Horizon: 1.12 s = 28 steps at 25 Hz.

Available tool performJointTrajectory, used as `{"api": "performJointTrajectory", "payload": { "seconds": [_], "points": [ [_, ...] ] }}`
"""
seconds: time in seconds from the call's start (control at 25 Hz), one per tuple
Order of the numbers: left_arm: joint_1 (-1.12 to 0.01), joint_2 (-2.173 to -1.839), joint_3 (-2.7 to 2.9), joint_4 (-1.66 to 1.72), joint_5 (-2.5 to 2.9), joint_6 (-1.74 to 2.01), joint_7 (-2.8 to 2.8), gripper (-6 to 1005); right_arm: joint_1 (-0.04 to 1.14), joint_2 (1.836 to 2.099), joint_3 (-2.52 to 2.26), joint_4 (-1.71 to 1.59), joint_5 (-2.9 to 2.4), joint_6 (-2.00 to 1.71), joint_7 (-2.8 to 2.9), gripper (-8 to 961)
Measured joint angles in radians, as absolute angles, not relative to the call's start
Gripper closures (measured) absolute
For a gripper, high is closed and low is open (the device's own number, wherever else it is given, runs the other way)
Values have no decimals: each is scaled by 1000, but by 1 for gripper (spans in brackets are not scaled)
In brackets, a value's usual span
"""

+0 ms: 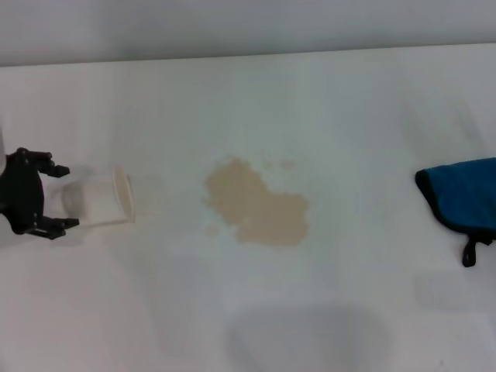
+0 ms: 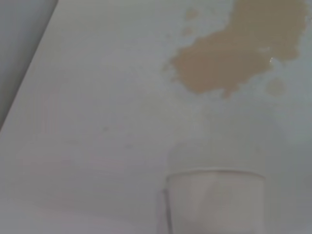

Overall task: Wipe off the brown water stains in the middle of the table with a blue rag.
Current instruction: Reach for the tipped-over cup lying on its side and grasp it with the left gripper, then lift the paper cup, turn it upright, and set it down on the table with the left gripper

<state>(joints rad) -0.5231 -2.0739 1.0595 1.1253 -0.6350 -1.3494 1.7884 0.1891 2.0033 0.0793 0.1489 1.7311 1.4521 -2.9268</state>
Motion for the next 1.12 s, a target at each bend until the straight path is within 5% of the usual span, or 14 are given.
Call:
{"api": "performJointTrajectory", "payload": {
  "seconds": [1.12],
  "points": [
    [-539, -2075, 1098, 941, -756, -1168, 1871, 277, 173, 2002, 64, 153, 1730, 1496, -2927, 97]
  ]
}}
